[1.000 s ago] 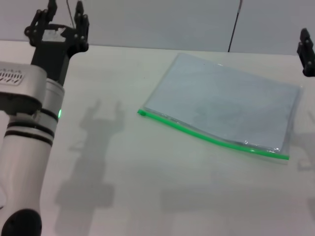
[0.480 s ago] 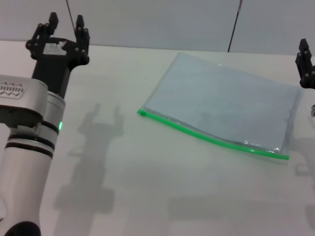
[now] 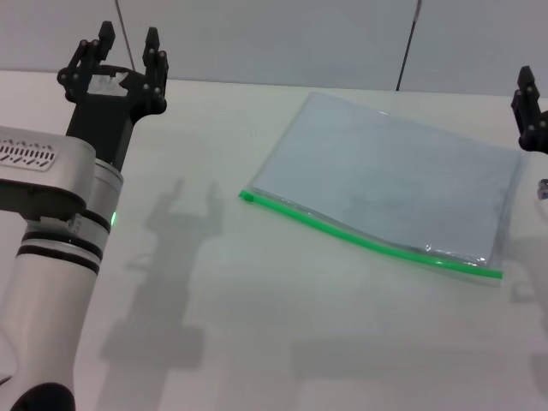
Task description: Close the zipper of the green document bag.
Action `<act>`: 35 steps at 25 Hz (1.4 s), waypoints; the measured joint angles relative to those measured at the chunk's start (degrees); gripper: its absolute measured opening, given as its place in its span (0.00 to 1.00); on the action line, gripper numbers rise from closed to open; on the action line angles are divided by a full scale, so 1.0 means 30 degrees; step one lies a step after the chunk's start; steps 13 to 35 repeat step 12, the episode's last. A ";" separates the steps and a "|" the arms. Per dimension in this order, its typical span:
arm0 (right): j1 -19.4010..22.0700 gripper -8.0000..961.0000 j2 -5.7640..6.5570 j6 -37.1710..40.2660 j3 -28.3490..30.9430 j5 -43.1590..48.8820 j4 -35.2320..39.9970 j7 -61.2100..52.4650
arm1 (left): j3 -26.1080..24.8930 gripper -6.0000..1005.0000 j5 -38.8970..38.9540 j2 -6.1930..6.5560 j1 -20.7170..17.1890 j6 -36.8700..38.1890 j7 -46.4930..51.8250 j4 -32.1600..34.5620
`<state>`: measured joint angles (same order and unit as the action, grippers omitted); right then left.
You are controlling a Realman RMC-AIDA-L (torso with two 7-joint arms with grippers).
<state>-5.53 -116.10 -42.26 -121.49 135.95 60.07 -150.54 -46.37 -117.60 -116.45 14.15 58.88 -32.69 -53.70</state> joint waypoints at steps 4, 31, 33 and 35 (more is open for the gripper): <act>-0.0182 0.55 0.0001 -0.0010 -0.0025 -0.0025 -0.0101 -0.0035 | 0.0009 0.50 0.0003 -0.0018 0.0054 -0.0007 -0.0001 0.0007; -0.0472 0.55 0.0001 -0.0023 -0.0075 -0.0245 -0.0103 -0.0016 | 0.0297 0.50 0.0595 -0.0007 0.0713 -0.0030 0.0094 0.0531; -0.0472 0.55 0.0001 -0.0023 -0.0075 -0.0245 -0.0103 -0.0016 | 0.0297 0.50 0.0595 -0.0007 0.0713 -0.0030 0.0094 0.0531; -0.0472 0.55 0.0001 -0.0023 -0.0075 -0.0245 -0.0103 -0.0016 | 0.0297 0.50 0.0595 -0.0007 0.0713 -0.0030 0.0094 0.0531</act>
